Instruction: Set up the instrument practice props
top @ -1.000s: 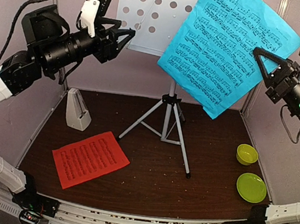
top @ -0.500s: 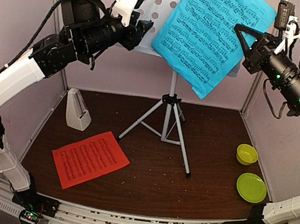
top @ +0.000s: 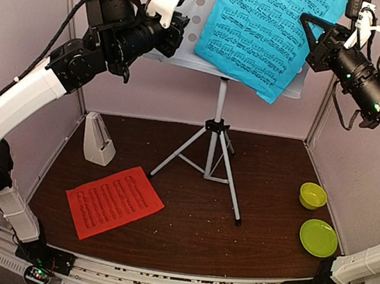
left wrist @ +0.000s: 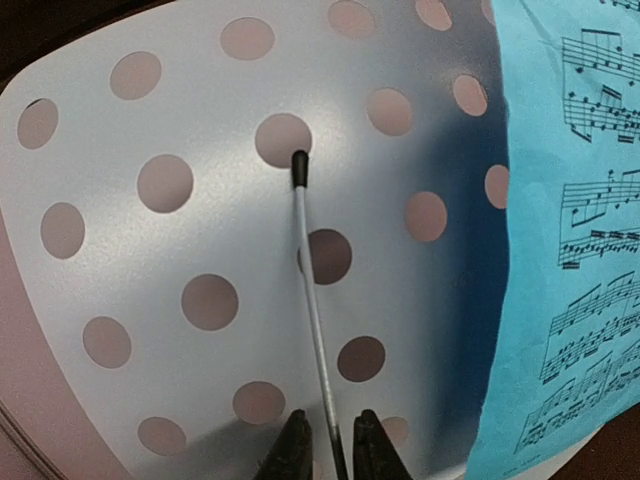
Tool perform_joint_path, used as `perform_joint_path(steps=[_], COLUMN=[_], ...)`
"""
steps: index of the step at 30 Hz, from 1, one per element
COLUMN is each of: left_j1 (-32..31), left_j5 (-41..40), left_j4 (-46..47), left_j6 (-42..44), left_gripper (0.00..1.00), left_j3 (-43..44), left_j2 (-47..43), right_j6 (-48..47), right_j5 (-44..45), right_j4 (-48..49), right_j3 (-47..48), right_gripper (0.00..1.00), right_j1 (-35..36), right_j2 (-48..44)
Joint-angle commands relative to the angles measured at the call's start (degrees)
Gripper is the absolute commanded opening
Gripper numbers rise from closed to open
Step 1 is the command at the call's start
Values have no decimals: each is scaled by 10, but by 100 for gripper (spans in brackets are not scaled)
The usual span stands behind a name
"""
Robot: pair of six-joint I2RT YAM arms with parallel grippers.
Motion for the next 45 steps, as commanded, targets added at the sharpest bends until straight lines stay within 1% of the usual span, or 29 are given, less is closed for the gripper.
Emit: perform_joint_path(steps=[1, 4, 5, 15, 21, 37, 41, 45], left_j1=[-1, -1, -1, -1, -1, 2, 2, 2], left_j5=[-12, -13, -12, -9, 33, 66, 76, 89], left_j4=[53, 72, 81, 182, 253, 324, 333, 332], left_j6=[6, 11, 13, 29, 50, 81, 88, 91], left_gripper=[12, 1, 0, 0, 0, 0, 0, 0], left_j3=[-19, -37, -45, -115, -166, -231, -239, -243], left_j2=[-13, -20, -23, -50, -67, -87, -88, -91], right_j6=[-9, -12, -12, -18, -25, -53, -61, -82], right_j5=[18, 22, 23, 60, 65, 90, 82, 54], right_j4=[17, 22, 24, 45, 52, 61, 62, 64], right_j3=[14, 14, 14, 8, 21, 113, 136, 152], right_gripper=[0, 0, 0, 0, 0, 0, 0, 0], right_j1=[-11, -14, -17, -29, -31, -32, -32, -33], right_j2=[13, 19, 20, 27, 45, 135, 157, 175])
